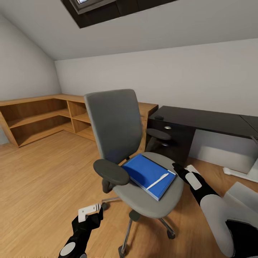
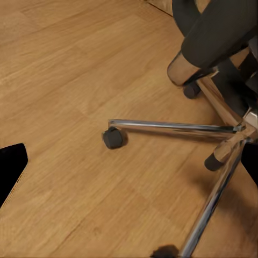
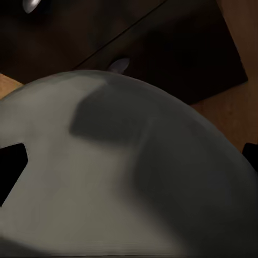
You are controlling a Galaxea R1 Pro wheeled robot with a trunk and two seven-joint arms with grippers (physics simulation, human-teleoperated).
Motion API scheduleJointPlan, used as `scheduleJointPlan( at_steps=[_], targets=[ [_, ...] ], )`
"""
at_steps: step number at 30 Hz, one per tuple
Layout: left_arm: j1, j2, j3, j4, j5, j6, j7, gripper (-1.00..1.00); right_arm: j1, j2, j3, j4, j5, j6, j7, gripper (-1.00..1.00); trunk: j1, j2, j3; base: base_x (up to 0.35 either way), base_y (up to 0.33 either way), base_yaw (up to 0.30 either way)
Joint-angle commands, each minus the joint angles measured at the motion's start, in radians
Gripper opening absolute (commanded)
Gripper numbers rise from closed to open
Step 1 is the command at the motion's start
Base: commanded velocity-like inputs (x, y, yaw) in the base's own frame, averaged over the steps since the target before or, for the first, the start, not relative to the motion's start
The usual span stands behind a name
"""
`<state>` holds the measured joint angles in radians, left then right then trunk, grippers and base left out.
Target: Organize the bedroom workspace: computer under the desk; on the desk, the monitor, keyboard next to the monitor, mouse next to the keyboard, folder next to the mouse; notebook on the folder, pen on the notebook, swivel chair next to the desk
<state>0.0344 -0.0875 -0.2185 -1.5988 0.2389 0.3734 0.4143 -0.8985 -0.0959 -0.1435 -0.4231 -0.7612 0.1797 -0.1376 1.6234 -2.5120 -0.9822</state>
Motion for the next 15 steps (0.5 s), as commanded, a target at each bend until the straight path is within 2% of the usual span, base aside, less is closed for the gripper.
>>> scheduleJointPlan(
  at_steps=[1,15],
  targets=[
    [-0.001,0.000,-0.002,-0.001,0.010,0.002,0.008,1.00,0.001,0.002,-0.002,-0.002,-0.024,0.004,-0.004,1.00,0.000,0.000,-0.001,0.000,0.000,0.241],
    [-0.001,0.000,-0.002,0.000,0.010,0.002,0.008,1.00,0.001,0.002,-0.002,-0.003,-0.024,0.004,-0.004,1.00,0.000,0.000,-0.001,0.000,0.000,0.241]
  ],
)
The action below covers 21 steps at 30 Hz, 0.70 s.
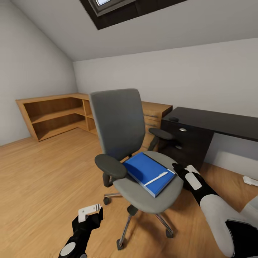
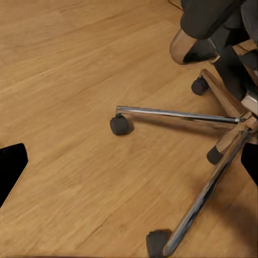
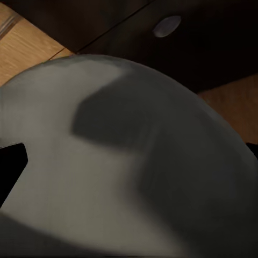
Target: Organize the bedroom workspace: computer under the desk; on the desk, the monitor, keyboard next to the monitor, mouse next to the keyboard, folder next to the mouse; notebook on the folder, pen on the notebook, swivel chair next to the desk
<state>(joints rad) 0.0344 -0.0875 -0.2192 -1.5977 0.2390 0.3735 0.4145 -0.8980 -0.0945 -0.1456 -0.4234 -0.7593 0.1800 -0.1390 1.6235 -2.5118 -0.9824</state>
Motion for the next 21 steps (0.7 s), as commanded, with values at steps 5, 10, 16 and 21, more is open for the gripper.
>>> scheduleJointPlan(
  at_steps=[5,10,16,21],
  targets=[
    [-0.001,0.000,0.000,0.015,0.010,0.002,0.009,1.00,0.001,0.001,0.000,-0.003,-0.026,0.004,-0.002,1.00,0.000,0.000,-0.001,0.000,0.000,0.176],
    [-0.001,0.000,0.000,0.016,0.010,0.004,0.009,1.00,0.001,0.000,0.000,-0.003,-0.025,0.004,-0.002,1.00,0.000,0.000,-0.001,-0.139,0.000,0.007],
    [-0.001,0.000,-0.001,0.016,0.010,0.004,0.009,1.00,0.001,0.000,0.000,-0.003,-0.024,0.004,-0.001,1.00,0.000,0.000,-0.001,-0.305,0.000,0.001],
    [0.000,0.000,-0.003,0.016,0.010,0.004,0.009,1.00,0.001,0.000,0.001,-0.003,-0.023,0.004,-0.001,1.00,0.000,0.000,-0.001,-0.265,0.000,0.000]
  ],
)
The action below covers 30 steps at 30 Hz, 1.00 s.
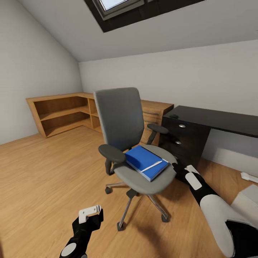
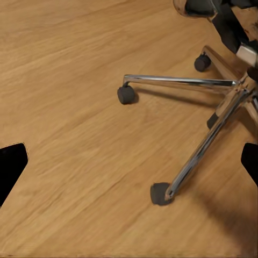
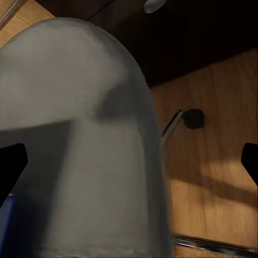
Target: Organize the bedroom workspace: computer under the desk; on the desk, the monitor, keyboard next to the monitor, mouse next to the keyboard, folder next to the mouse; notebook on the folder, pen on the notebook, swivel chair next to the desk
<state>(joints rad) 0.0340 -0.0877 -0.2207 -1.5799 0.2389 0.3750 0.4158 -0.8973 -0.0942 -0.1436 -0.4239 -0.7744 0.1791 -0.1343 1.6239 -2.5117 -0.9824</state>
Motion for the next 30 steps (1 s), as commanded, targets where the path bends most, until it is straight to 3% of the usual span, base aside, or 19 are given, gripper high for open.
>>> scheduleJointPlan(
  at_steps=[1,18,30],
  targets=[
    [0.000,0.000,-0.001,-0.002,0.010,0.002,0.008,1.00,0.000,0.000,-0.002,-0.003,-0.008,0.005,-0.005,1.00,-0.001,0.000,-0.001,-0.190,0.000,0.000],
    [0.000,-0.001,0.000,-0.002,0.010,0.002,0.008,1.00,0.000,0.002,-0.001,-0.001,-0.008,0.005,-0.006,1.00,-0.001,0.000,-0.001,-0.232,0.000,0.000],
    [0.000,0.000,0.000,-0.002,0.009,0.002,0.008,1.00,0.000,0.005,-0.001,0.003,-0.014,0.006,-0.007,1.00,-0.001,0.000,-0.001,-0.005,0.000,0.000]
  ],
)
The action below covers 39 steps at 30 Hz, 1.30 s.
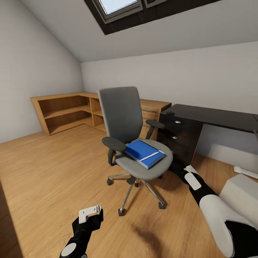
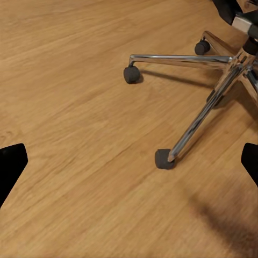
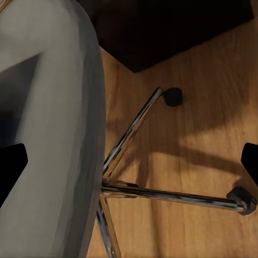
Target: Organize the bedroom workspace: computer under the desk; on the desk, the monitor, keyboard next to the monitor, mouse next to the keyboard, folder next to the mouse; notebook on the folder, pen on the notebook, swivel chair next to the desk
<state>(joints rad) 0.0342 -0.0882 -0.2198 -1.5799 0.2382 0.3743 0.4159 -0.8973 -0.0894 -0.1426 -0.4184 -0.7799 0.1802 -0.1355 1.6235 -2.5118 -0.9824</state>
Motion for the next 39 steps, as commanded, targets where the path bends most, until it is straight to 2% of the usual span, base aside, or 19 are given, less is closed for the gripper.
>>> scheduleJointPlan(
  at_steps=[1,14,20,24,39],
  targets=[
    [0.000,0.000,-0.001,-0.002,0.009,0.002,0.008,1.00,0.000,0.000,-0.002,-0.002,-0.008,0.005,-0.005,1.00,0.000,0.000,-0.001,0.000,0.000,0.000],
    [0.000,0.000,-0.001,-0.002,0.009,0.002,0.008,1.00,0.000,0.003,-0.001,0.000,-0.010,0.005,-0.006,1.00,0.000,0.000,-0.001,0.000,0.000,0.000],
    [0.000,0.000,-0.001,-0.002,0.009,0.002,0.008,1.00,0.000,0.029,0.000,0.002,-0.008,0.005,-0.004,1.00,0.000,0.000,-0.001,0.000,0.000,0.000],
    [0.000,0.000,-0.001,-0.002,0.009,0.002,0.008,1.00,0.000,0.035,0.000,0.003,-0.007,0.005,-0.004,1.00,0.000,0.000,-0.001,0.000,0.000,0.018],
    [0.000,-0.001,-0.001,-0.002,0.009,0.002,0.008,1.00,0.000,0.037,0.000,0.003,-0.007,0.005,-0.005,1.00,0.000,0.000,-0.004,0.000,0.000,0.131]
  ],
)
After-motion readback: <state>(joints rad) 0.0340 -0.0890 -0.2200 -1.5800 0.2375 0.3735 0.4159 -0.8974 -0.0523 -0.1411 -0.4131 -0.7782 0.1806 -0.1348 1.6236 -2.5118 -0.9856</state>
